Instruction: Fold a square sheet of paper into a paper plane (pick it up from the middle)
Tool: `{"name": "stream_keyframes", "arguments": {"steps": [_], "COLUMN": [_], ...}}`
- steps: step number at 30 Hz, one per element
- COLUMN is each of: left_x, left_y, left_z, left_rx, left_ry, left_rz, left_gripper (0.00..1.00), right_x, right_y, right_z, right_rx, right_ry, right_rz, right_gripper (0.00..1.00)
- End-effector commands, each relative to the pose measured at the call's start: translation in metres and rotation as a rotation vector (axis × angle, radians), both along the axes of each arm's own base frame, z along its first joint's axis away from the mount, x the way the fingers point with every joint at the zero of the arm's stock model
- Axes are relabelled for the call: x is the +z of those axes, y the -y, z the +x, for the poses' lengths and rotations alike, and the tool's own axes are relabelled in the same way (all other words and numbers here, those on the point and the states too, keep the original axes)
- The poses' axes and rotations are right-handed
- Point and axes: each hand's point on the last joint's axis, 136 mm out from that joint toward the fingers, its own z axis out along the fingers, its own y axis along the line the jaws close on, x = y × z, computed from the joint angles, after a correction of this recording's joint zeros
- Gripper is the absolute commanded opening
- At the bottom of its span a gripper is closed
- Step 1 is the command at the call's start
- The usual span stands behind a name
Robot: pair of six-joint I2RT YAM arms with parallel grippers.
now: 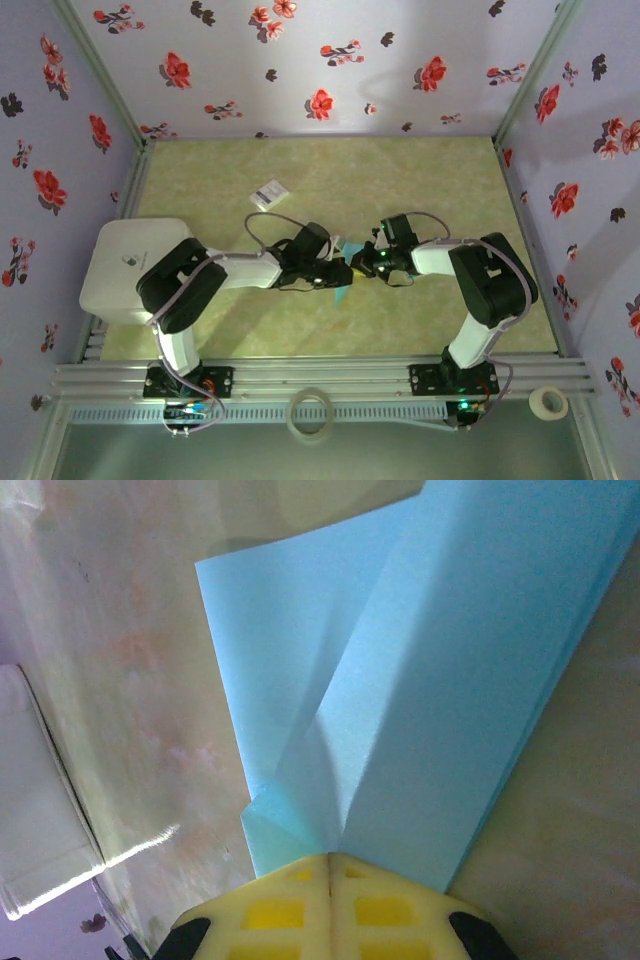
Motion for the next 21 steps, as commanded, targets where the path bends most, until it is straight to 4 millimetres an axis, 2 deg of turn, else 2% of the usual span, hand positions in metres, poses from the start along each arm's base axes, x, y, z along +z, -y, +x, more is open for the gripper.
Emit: {"name": "stream_keyframes", "arguments": {"steps": [1,5,10,15,21], "left_x": [-0.024,-0.047,-0.062,-0.06,-0.062], "left_y": [-0.003,-0.016,-0.036,-0.046,-0.06], "left_z": [-0.008,-0.021,-0.044,-0.06,-0.072], "left_rx": [-0.008,-0.001,-0.041,-0.063,-0.076], "left_ry": [-0.063,-0.104,-0.136,-0.132,-0.108], "left_rz": [0.051,0.096,0.181,0.21,0.323], "left_gripper": [0.07,0.07,0.07,0.06,0.04], "right_x": [-0.034,-0.037,-0.041,-0.042,-0.044], "right_y": [0.021,0.022,0.027,0.028,0.03], "right_z": [-0.014,-0.016,-0.019,-0.019,-0.02], "right_rx": [-0.053,-0.054,-0.055,-0.057,-0.052], "right_ry": [-0.085,-0.092,-0.102,-0.104,-0.11], "right_rz": [-0.115,-0.122,-0.147,-0.154,-0.173], "right_gripper": [0.0,0.0,0.0,0.0,0.0]}}
